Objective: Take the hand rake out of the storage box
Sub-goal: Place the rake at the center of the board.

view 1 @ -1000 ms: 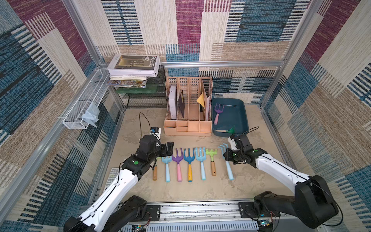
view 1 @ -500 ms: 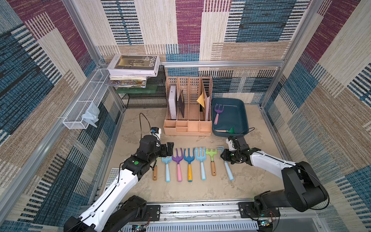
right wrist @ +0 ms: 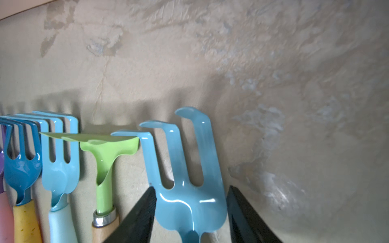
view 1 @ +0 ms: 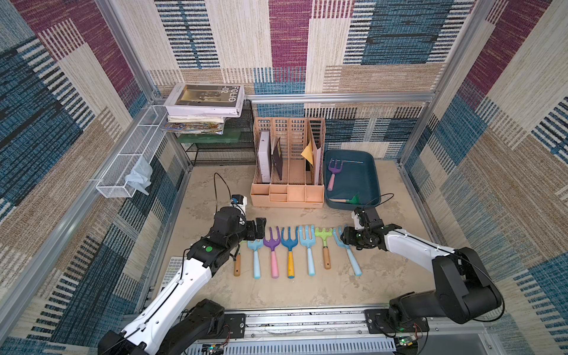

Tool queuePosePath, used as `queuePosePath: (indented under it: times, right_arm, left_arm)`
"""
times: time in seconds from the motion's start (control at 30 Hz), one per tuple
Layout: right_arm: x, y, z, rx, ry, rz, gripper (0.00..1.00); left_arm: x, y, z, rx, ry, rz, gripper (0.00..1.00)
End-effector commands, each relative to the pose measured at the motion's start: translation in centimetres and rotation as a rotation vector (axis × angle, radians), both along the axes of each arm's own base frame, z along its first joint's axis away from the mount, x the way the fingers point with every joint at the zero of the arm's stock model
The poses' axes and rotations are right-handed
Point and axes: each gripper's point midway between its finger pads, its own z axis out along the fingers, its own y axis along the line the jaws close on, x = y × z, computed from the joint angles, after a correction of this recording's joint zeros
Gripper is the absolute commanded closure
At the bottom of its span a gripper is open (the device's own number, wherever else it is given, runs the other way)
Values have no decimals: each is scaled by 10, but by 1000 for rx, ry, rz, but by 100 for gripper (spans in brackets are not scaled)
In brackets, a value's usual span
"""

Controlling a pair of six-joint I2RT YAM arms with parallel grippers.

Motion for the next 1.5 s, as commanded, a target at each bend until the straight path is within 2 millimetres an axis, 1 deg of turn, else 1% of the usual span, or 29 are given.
queuePosePath:
  times: [0.0,0.1,0.2,0.27,0.33,0.4,0.53,0.63,0.7,0.83,0.9,1.03,1.33,1.47]
  right_arm:
    - [-8,-6,2,-78,16,-16,36]
    - [-22,-9,3,-152,53,-39,35]
    - [-39,-8,9,-220,70,-46,35]
    - [-49,-8,11,-230,70,-46,36]
    - [-57,-5,7,-212,82,-30,39]
    - [-62,-9,1,-223,99,-36,45]
    - [-63,-4,-11,-213,116,-17,59]
    - [-59,0,-18,-202,119,-11,73]
    - [-55,4,-20,-193,116,-11,77]
    - [-47,8,-22,-187,102,-10,82]
    - [-43,7,-23,-193,102,-20,83]
    - [-42,12,-24,-178,104,3,83]
    - [-55,16,-29,-174,127,44,83]
    - [-58,21,-30,-151,132,59,79]
  left_arm:
    - [3,-1,6,-5,-24,-5,1]
    - [3,-1,6,-3,-24,-5,1]
    - [3,0,6,0,-23,0,1]
    - [4,0,4,1,-22,2,1]
    - [4,0,4,4,-22,1,1]
    - [4,1,4,6,-20,3,1]
    - [3,2,5,5,-23,7,1]
    - [2,3,6,7,-29,12,1]
    - [2,3,6,7,-28,12,1]
    - [3,3,6,11,-27,15,1]
    - [3,4,5,12,-26,15,1]
    - [3,4,5,15,-26,17,1]
    - [4,5,3,20,-23,21,1]
    - [4,5,3,20,-22,22,1]
